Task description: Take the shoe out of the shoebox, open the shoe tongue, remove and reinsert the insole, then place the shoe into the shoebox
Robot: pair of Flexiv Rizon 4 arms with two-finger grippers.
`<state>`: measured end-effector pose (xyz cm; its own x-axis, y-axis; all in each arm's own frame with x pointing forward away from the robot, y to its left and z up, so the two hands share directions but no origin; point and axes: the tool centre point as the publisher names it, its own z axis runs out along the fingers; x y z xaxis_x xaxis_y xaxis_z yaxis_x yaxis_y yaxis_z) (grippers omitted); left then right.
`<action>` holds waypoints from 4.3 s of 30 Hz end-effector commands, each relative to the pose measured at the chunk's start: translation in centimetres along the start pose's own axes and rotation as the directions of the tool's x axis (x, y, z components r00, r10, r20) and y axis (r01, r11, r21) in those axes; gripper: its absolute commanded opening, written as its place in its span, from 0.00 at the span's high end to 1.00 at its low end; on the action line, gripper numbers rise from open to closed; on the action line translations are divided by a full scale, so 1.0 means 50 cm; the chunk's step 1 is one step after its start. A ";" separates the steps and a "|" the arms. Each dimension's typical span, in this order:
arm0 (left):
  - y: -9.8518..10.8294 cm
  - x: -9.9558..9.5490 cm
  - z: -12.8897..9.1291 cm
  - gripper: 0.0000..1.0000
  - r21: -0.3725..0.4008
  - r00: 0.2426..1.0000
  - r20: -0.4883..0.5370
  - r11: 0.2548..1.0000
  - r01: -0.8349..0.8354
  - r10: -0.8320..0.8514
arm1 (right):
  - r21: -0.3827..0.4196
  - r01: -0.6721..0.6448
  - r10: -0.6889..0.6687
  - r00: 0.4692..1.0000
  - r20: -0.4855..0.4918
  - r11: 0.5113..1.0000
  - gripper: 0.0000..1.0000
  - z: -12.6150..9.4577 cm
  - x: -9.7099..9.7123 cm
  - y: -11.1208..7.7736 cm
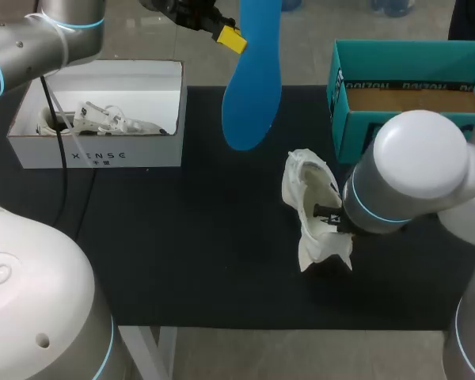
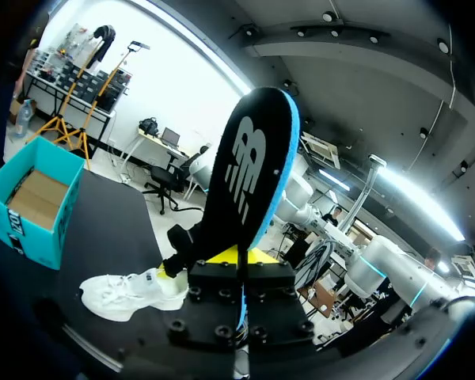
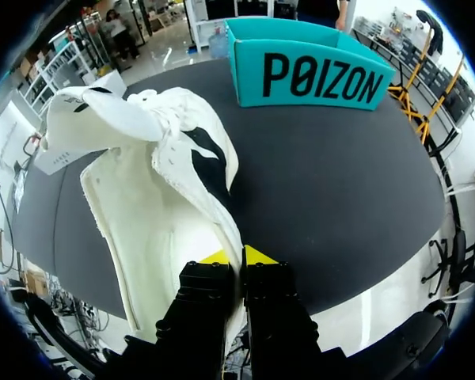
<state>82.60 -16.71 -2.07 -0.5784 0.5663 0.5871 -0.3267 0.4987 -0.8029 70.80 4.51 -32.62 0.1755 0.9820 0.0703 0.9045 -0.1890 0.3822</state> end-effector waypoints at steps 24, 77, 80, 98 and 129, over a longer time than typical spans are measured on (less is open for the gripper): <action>0.000 0.000 -0.001 1.00 -0.001 1.000 -0.001 1.000 0.000 0.000 | 0.036 -0.096 0.096 0.995 0.007 0.995 0.00 0.120 -0.010 -0.049; 0.000 0.000 -0.001 1.00 -0.001 1.000 -0.001 1.000 0.000 0.000 | 0.055 0.055 -0.014 0.825 -0.565 0.997 0.00 -0.081 -0.049 0.192; 0.000 0.000 -0.001 1.00 -0.001 1.000 -0.001 1.000 0.000 0.000 | 0.056 0.039 0.008 0.747 -0.665 0.998 0.00 -0.102 -0.044 0.207; 0.000 0.000 -0.001 1.00 -0.001 1.000 -0.001 1.000 0.000 0.000 | 0.351 0.093 0.261 0.500 -0.826 0.932 0.00 -0.169 0.019 0.282; 0.000 0.000 -0.001 1.00 -0.001 1.000 -0.001 1.000 0.000 0.000 | 0.331 0.263 0.244 0.314 -0.918 0.906 0.00 -0.234 0.205 0.212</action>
<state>82.60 -16.72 -2.07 -0.5782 0.5665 0.5871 -0.3266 0.4987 -0.8029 76.05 10.39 -16.25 -0.0676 0.2754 0.9589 0.9964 0.0676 0.0508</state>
